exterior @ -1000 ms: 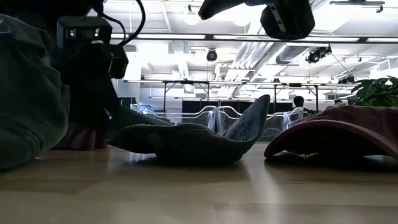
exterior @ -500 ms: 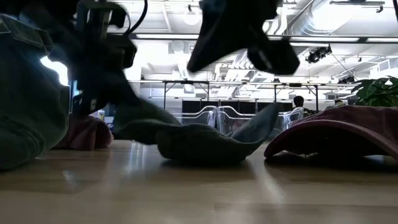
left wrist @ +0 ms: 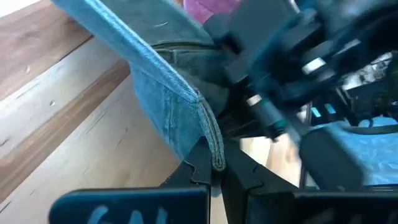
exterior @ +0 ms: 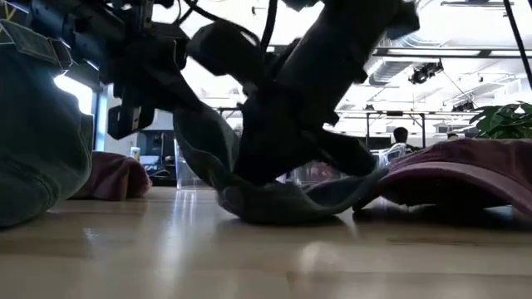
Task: Pick & Place hat
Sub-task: Put the right gray cap into the left transparent bin
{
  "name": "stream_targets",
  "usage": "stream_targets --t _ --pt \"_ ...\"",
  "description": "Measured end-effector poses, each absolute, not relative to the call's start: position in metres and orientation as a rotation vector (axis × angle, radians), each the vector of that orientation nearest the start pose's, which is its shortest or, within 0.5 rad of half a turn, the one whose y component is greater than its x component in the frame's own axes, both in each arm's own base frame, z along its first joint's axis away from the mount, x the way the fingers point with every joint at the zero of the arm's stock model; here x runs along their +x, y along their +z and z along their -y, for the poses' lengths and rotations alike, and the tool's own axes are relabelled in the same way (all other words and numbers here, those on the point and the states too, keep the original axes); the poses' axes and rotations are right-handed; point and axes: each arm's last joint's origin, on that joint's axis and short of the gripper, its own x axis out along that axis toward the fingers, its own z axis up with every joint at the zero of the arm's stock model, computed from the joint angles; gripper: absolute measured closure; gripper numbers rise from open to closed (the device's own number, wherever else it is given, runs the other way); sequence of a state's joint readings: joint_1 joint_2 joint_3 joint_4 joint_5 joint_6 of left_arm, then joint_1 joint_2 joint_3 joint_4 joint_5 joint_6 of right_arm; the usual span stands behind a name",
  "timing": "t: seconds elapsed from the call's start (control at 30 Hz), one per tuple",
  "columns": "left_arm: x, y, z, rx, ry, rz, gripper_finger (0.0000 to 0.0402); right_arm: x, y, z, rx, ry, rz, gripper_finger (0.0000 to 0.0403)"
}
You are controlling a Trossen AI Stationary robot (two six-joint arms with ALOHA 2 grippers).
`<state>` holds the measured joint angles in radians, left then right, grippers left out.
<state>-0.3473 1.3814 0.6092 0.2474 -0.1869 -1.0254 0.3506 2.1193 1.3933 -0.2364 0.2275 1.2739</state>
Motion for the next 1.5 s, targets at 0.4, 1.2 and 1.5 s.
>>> stream_targets --t 0.4,1.2,1.5 --pt "0.251 0.192 0.086 -0.903 0.107 -0.561 0.04 0.399 0.176 -0.14 0.875 -0.377 -0.871 0.0403" --pt "0.253 0.215 0.055 -0.965 -0.084 -0.547 0.0378 0.393 0.136 -0.14 0.834 -0.414 -1.116 0.0403" --pt "0.237 0.242 0.027 -0.774 -0.394 -0.516 0.0301 0.394 0.139 -0.14 0.83 -0.416 -1.079 0.0403"
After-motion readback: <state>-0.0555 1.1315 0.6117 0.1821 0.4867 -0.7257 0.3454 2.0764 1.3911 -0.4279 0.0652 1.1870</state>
